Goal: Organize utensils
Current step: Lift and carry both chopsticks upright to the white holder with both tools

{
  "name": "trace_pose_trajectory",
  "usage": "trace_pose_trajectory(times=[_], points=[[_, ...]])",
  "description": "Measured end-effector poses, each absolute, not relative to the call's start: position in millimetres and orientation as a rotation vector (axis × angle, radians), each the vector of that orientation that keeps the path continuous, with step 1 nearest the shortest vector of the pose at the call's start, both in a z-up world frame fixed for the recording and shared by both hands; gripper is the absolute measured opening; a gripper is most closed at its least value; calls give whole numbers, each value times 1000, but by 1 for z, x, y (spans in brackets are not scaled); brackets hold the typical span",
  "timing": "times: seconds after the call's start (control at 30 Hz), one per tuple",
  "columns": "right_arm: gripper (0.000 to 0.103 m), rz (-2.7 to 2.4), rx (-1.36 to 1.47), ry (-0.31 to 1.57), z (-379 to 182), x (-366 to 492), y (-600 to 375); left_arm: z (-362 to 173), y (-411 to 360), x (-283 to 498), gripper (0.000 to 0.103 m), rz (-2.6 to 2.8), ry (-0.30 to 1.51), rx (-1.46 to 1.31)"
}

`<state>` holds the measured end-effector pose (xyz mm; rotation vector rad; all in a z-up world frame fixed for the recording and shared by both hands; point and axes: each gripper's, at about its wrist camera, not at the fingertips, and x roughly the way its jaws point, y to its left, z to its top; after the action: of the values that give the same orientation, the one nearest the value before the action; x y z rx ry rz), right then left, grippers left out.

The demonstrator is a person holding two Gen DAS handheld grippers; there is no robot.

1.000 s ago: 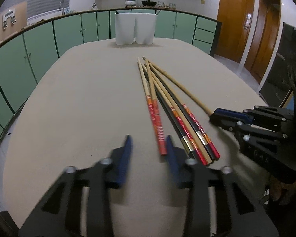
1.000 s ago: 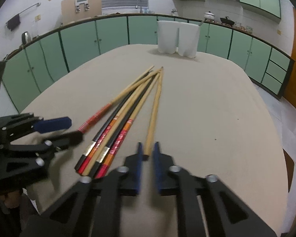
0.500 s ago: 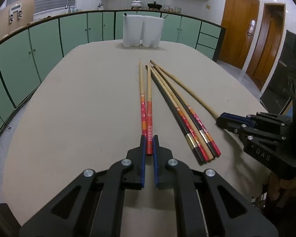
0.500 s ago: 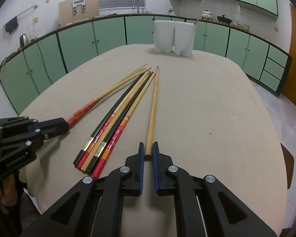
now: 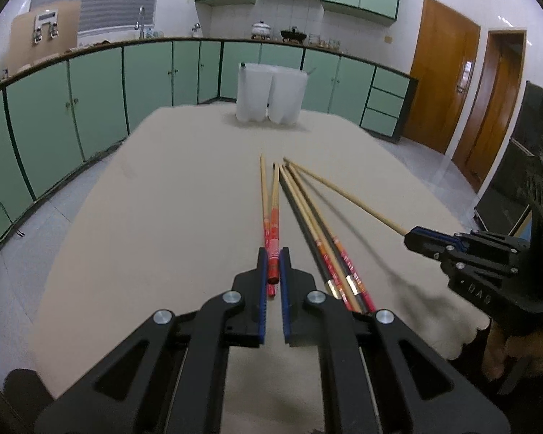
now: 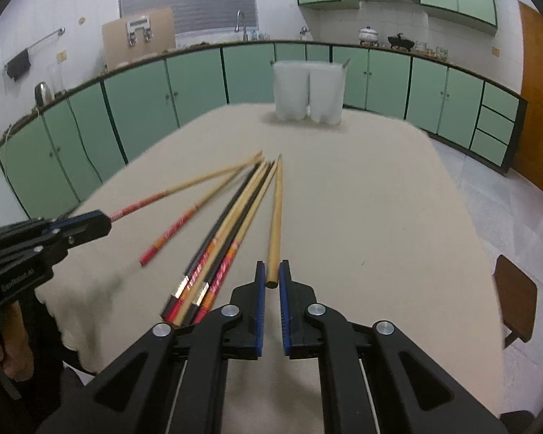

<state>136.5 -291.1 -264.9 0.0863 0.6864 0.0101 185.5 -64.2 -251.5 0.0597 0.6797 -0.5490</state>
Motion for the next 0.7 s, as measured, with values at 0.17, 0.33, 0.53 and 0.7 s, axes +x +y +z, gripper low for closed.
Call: trace_pose_trajectory(times=[0.17,0.33,0.53,0.7], points=[[7,-6,109,647,-227,129,-304,-217,-59,180,5,-546,621,54],[7,-10,120,638,-183,134,-318,-179,-58,190,4,-563,605,53],[7,8,82,601,-142,140,-323,-158,-58,190,4,-574,548,64],[7,1,123,614,-160,134,-325,-206,-58,174,7,-589,605,57]])
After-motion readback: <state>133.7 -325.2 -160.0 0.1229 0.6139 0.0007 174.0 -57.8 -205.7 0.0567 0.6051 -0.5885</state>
